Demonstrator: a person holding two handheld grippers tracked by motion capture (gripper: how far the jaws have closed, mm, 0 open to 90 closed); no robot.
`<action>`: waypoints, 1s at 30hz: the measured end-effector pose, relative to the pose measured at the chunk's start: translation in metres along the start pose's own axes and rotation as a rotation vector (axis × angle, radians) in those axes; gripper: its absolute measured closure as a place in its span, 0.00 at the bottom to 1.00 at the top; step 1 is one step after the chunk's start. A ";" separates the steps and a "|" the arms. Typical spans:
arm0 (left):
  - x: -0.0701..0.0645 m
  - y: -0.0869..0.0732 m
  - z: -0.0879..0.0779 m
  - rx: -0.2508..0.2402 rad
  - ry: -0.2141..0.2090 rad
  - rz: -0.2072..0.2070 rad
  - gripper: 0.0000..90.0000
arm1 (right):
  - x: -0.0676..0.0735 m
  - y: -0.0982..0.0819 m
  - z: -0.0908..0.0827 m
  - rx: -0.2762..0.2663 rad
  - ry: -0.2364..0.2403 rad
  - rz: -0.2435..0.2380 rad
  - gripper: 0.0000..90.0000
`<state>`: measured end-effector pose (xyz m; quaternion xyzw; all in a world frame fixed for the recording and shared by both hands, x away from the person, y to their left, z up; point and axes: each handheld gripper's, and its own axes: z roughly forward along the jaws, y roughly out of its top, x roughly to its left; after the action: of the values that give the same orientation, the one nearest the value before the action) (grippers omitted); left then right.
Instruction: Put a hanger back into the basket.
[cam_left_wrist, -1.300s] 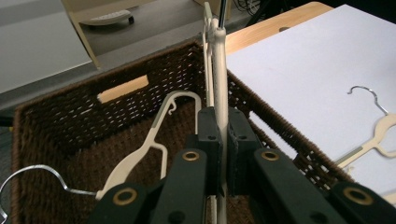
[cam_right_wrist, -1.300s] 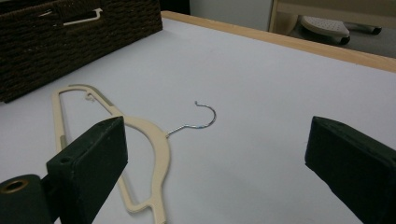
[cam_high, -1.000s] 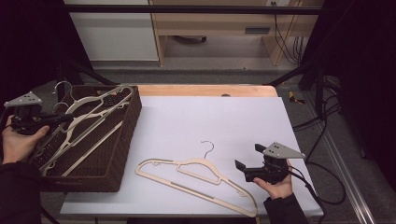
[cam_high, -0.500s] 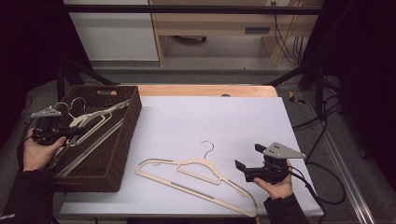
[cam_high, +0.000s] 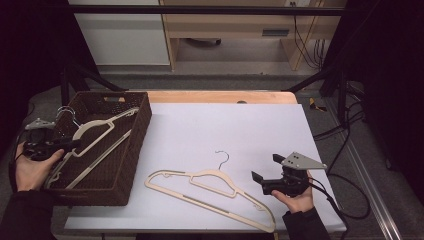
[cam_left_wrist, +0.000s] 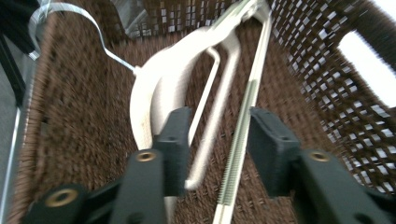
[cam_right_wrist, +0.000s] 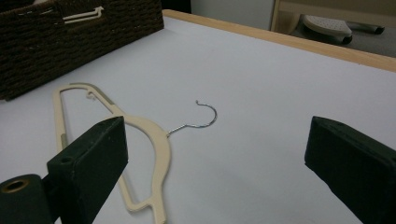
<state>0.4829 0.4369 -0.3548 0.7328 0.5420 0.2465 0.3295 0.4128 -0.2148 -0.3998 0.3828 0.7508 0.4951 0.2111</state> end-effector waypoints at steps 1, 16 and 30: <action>-0.003 0.000 -0.005 -0.029 -0.013 -0.003 0.60 | 0.000 0.000 0.000 0.000 -0.002 0.002 0.07; -0.098 0.009 -0.038 -0.313 -0.185 0.080 0.09 | -0.003 0.000 -0.004 -0.008 0.022 0.003 0.11; -0.187 -0.016 -0.016 -0.335 -0.330 0.203 0.07 | -0.007 -0.001 -0.012 -0.042 0.031 0.020 0.08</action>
<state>0.4072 0.2649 -0.3565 0.7489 0.3561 0.2415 0.5040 0.4081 -0.2273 -0.3964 0.3781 0.7396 0.5187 0.2026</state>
